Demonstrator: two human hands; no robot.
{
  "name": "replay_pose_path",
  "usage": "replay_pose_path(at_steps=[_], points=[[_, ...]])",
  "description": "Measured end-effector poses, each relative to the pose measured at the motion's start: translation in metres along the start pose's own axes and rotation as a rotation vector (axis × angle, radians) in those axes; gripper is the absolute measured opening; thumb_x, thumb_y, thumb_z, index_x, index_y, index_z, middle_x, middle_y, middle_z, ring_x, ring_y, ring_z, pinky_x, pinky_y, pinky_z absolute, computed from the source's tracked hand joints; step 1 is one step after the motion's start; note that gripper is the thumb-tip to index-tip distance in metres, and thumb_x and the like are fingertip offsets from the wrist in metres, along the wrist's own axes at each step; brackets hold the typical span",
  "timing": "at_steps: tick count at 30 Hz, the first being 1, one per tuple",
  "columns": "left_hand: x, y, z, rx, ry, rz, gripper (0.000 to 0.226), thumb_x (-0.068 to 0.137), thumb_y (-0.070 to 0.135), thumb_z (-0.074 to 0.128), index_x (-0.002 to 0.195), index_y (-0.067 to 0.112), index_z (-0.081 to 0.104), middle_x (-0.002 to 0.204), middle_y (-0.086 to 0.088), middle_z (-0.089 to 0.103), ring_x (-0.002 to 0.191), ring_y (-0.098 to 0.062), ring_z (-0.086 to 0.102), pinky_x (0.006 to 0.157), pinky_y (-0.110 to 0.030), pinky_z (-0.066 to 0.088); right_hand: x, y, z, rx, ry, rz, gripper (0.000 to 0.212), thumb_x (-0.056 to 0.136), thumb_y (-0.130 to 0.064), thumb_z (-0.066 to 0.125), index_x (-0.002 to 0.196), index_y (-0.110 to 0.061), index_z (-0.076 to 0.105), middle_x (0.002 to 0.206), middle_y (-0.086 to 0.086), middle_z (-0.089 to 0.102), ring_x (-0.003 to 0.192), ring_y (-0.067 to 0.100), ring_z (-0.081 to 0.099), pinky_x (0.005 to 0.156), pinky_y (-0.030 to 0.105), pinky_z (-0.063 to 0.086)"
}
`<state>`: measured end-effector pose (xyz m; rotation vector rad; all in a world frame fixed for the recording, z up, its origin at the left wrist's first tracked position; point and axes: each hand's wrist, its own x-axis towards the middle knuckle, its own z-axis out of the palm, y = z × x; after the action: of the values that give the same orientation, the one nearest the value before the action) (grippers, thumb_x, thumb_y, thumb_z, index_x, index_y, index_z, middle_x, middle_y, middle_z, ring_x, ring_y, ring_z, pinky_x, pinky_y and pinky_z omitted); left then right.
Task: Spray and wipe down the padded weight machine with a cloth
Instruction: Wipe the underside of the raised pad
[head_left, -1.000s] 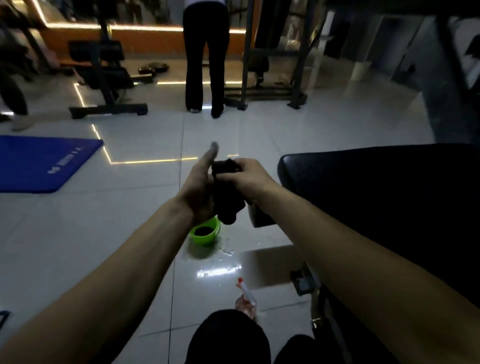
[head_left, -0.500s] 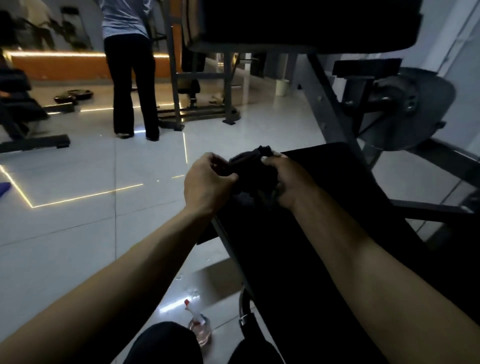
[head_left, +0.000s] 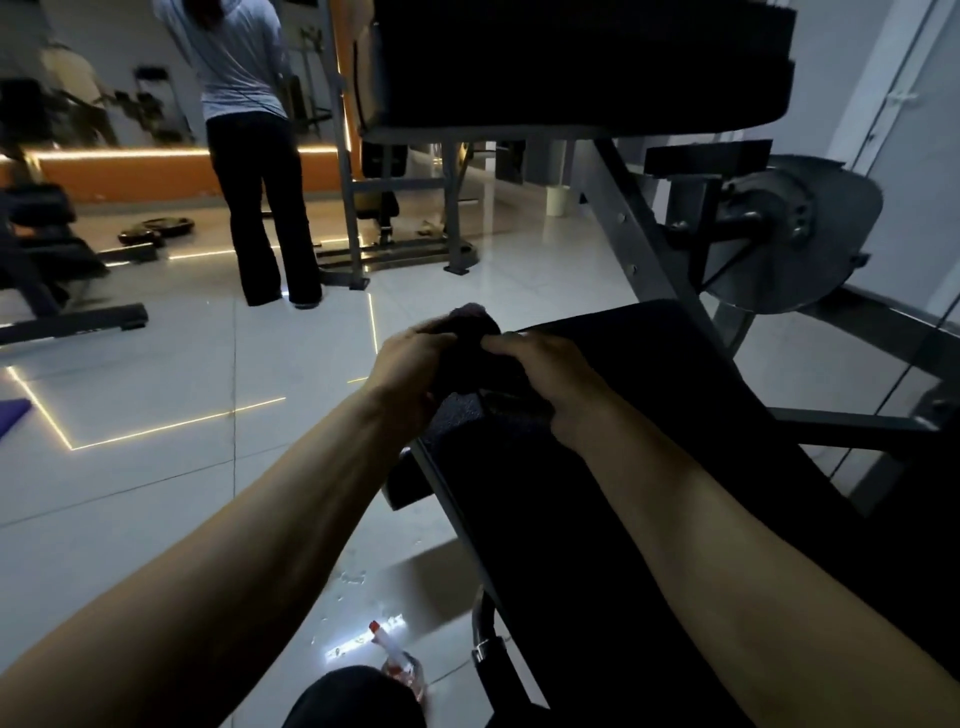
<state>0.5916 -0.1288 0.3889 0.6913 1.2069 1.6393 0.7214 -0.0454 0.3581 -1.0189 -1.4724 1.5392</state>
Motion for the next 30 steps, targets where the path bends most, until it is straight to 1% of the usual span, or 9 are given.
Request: replay_pose_path(at_steps=[2, 6, 9, 13, 15, 22, 25, 28, 30], points=[[-0.001, -0.001, -0.004, 0.153, -0.036, 0.113, 0.025, 0.098, -0.006, 0.054, 0.101, 0.011, 0.073, 0.087, -0.006, 0.077, 0.073, -0.016, 0.073, 0.068, -0.027, 0.059, 0.002, -0.002, -0.001, 0.035, 0.065, -0.028, 0.009, 0.082, -0.019, 0.084, 0.083, -0.013, 0.078, 0.086, 0.009, 0.079, 0.08, 0.025, 0.076, 0.08, 0.044, 0.062], [0.007, -0.011, -0.022, 0.754, 0.276, 0.52, 0.016, 0.082, 0.021, 0.085, 0.092, 0.029, 0.076, 0.091, 0.004, 0.076, 0.082, -0.011, 0.072, 0.077, -0.034, 0.06, 0.004, -0.012, -0.011, 0.131, 0.322, -0.105, 0.009, 0.085, -0.01, 0.081, 0.088, -0.015, 0.074, 0.082, 0.005, 0.075, 0.08, 0.022, 0.073, 0.071, 0.032, 0.062], [0.003, -0.02, -0.02, 0.979, 0.172, 0.755, 0.02, 0.08, 0.024, 0.087, 0.084, 0.036, 0.072, 0.091, 0.009, 0.072, 0.08, -0.008, 0.069, 0.073, -0.037, 0.062, 0.001, -0.016, -0.018, 0.321, 0.312, -0.023, 0.01, 0.091, -0.006, 0.073, 0.1, -0.008, 0.073, 0.082, 0.003, 0.071, 0.072, 0.018, 0.069, 0.06, 0.026, 0.057], [0.003, -0.016, -0.002, 0.724, 0.221, 0.61, 0.02, 0.093, 0.015, 0.071, 0.102, 0.033, 0.071, 0.106, 0.008, 0.075, 0.088, -0.009, 0.073, 0.082, -0.041, 0.062, -0.005, 0.001, -0.02, 0.059, 0.332, -0.305, 0.037, 0.084, 0.004, 0.071, 0.117, -0.012, 0.069, 0.104, 0.004, 0.072, 0.09, 0.014, 0.07, 0.067, 0.015, 0.054], [0.003, -0.012, 0.006, 0.811, 0.171, 0.677, 0.03, 0.097, 0.01, 0.064, 0.116, 0.032, 0.071, 0.12, 0.006, 0.072, 0.096, -0.008, 0.07, 0.086, -0.034, 0.06, -0.008, 0.005, -0.023, -0.023, 0.272, -0.372, 0.044, 0.084, 0.006, 0.069, 0.12, -0.02, 0.067, 0.107, 0.0, 0.07, 0.094, 0.01, 0.069, 0.074, 0.016, 0.056], [0.011, 0.005, 0.008, 0.997, -0.128, 0.684, 0.069, 0.083, 0.014, 0.083, 0.144, 0.025, 0.055, 0.144, 0.008, 0.059, 0.133, -0.001, 0.049, 0.112, -0.024, 0.037, -0.01, -0.02, -0.021, 0.387, 0.082, -0.109, 0.02, 0.089, -0.001, 0.069, 0.094, -0.018, 0.079, 0.092, 0.008, 0.079, 0.084, 0.022, 0.076, 0.072, 0.031, 0.059], [0.021, 0.01, 0.004, 0.94, -0.113, 0.623, 0.066, 0.08, 0.015, 0.085, 0.139, 0.018, 0.057, 0.132, 0.001, 0.065, 0.122, -0.013, 0.061, 0.103, -0.03, 0.05, -0.002, -0.022, -0.013, 0.442, -0.044, -0.055, 0.027, 0.088, -0.016, 0.072, 0.114, -0.014, 0.078, 0.108, 0.012, 0.078, 0.099, 0.026, 0.076, 0.086, 0.037, 0.059], [0.029, 0.011, -0.002, 0.803, 0.001, 0.528, 0.052, 0.082, 0.018, 0.085, 0.127, 0.017, 0.06, 0.112, -0.003, 0.072, 0.099, -0.017, 0.071, 0.087, -0.041, 0.061, 0.002, -0.027, -0.006, 0.379, -0.049, -0.021, 0.022, 0.093, -0.033, 0.068, 0.105, -0.017, 0.079, 0.095, 0.002, 0.078, 0.078, 0.013, 0.074, 0.064, 0.028, 0.055], [0.032, 0.011, -0.005, 0.761, 0.002, 0.501, 0.054, 0.08, 0.015, 0.086, 0.125, 0.015, 0.057, 0.101, -0.003, 0.074, 0.091, -0.018, 0.074, 0.082, -0.047, 0.062, 0.009, -0.028, -0.005, 0.324, -0.069, -0.043, 0.034, 0.09, -0.046, 0.072, 0.116, -0.025, 0.075, 0.108, 0.002, 0.076, 0.088, 0.016, 0.073, 0.07, 0.031, 0.057]])
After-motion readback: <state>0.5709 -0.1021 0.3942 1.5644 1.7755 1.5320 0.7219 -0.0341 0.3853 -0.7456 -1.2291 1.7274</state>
